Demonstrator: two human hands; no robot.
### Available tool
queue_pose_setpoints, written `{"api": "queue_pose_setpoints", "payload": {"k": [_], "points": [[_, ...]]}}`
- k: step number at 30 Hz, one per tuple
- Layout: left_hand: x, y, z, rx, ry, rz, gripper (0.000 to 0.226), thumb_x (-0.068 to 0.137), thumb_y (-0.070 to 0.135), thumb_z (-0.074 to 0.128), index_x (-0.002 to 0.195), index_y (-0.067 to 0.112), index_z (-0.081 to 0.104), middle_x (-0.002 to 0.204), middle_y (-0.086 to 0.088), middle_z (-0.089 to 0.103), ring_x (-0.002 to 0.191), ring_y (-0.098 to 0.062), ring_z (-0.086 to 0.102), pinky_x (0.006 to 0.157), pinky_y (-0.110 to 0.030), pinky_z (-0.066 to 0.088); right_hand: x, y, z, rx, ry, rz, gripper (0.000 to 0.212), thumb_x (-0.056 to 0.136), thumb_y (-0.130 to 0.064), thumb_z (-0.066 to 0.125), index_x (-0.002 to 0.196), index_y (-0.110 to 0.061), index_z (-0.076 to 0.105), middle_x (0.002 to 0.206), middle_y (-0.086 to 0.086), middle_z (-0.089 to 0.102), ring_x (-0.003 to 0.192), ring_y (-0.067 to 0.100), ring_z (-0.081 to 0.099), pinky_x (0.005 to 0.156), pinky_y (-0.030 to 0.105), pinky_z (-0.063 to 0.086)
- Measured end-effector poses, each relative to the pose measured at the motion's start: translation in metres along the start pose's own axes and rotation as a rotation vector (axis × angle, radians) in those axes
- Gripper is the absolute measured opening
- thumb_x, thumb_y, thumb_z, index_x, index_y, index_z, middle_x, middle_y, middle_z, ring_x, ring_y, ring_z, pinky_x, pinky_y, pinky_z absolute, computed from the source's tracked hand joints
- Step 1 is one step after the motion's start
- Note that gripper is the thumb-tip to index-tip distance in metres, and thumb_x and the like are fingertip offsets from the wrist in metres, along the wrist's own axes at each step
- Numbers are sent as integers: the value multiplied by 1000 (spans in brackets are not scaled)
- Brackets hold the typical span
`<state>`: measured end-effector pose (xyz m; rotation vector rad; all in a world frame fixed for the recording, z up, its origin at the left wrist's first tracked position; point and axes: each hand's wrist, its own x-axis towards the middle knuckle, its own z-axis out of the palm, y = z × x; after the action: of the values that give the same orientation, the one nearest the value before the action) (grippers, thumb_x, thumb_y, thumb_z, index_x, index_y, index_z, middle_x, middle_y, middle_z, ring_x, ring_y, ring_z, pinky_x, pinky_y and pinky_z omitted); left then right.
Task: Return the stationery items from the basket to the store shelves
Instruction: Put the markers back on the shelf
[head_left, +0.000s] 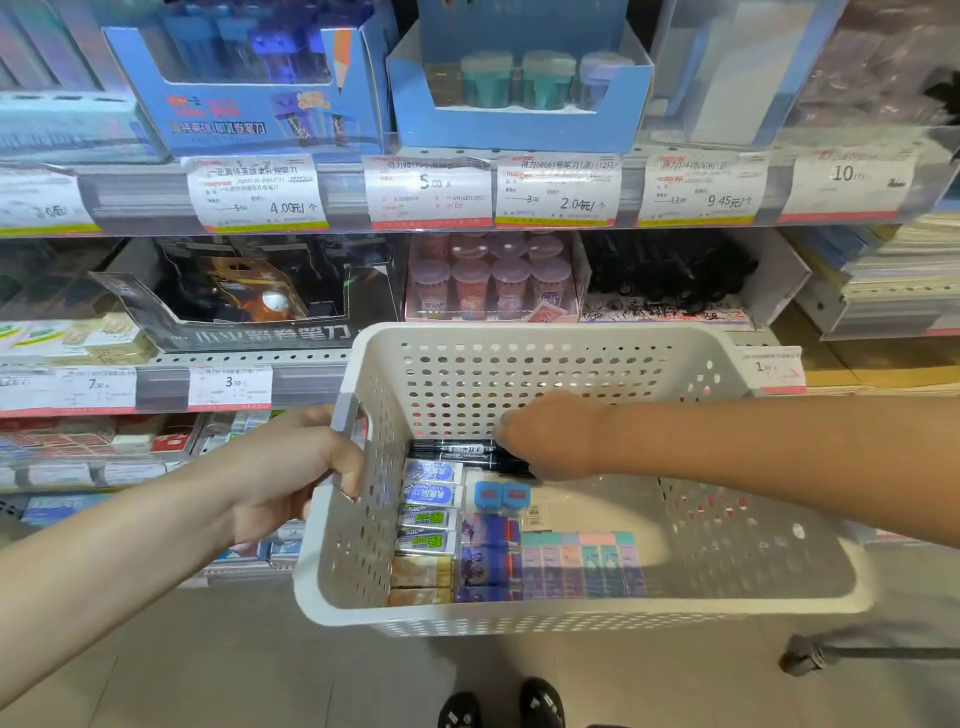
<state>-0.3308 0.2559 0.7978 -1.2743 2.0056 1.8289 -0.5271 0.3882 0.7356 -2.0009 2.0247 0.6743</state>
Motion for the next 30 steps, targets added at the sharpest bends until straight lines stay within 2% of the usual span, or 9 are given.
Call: {"api": "queue_pose_setpoints", "payload": {"k": [4, 8, 9, 11, 13, 20, 23, 26, 30], "points": [[0, 1, 2, 20, -1, 3, 66, 39, -3, 52, 105, -4, 57, 77, -21, 49, 73, -32, 44, 65, -36, 32, 6, -3, 13, -101, -2, -35, 27, 92, -10, 48, 118, -5, 52, 110, 8, 52, 70, 20, 47, 57, 32, 42], [1, 3, 5, 23, -1, 9, 69, 39, -4, 52, 107, -5, 57, 80, -23, 50, 75, -33, 44, 73, -42, 31, 11, -5, 16, -160, 10, -62, 20, 93, -8, 48, 110, -3, 57, 96, 8, 49, 57, 15, 37, 44, 27, 33], [0, 3, 5, 24, -2, 9, 68, 39, -4, 52, 107, -5, 57, 80, -23, 50, 75, -33, 44, 73, -42, 31, 13, -5, 17, -159, 13, -70, 19, 93, -7, 48, 107, -3, 60, 95, 7, 52, 62, 17, 44, 45, 28, 36], [0, 3, 6, 28, -3, 6, 66, 39, -4, 52, 104, -6, 56, 79, -22, 49, 73, -33, 45, 69, -40, 31, 16, -6, 19, -143, 20, -95, 19, 93, -6, 48, 102, -3, 63, 99, 10, 62, 79, 23, 58, 61, 32, 52], [0, 3, 6, 33, -8, 3, 65, 38, -4, 52, 103, -7, 55, 79, -23, 49, 73, -33, 45, 68, -40, 32, 16, -6, 21, -128, 23, -108, 19, 93, -6, 47, 100, -3, 65, 100, 11, 65, 88, 26, 63, 73, 37, 56], [1, 2, 7, 13, -8, 0, 51, 39, -4, 52, 89, 2, 59, 71, -21, 50, 67, -30, 46, 63, -33, 34, 8, -10, 19, -76, -34, -10, 19, 92, -6, 48, 101, -4, 65, 103, 9, 64, 77, 21, 52, 68, 28, 49], [0, 2, 6, 14, -9, 1, 54, 39, -4, 52, 92, 0, 59, 70, -19, 49, 66, -30, 45, 63, -35, 33, 0, -7, 17, -32, -57, 29, 23, 95, -9, 44, 106, -3, 63, 106, 10, 65, 93, 26, 60, 73, 30, 46], [0, 3, 5, 23, -19, 7, 61, 40, -3, 52, 101, -4, 58, 74, -21, 50, 71, -31, 45, 65, -36, 32, -8, -2, 19, -36, -145, 152, 27, 98, -12, 38, 112, -4, 61, 105, 9, 61, 95, 26, 59, 77, 30, 47], [-1, 3, 5, 30, -12, 21, 63, 39, -3, 51, 102, -8, 56, 65, -18, 51, 64, -28, 44, 61, -31, 31, -11, 3, 23, -72, -200, 264, 27, 97, -7, 41, 117, -6, 59, 120, 9, 60, 109, 28, 59, 82, 33, 49]]}}
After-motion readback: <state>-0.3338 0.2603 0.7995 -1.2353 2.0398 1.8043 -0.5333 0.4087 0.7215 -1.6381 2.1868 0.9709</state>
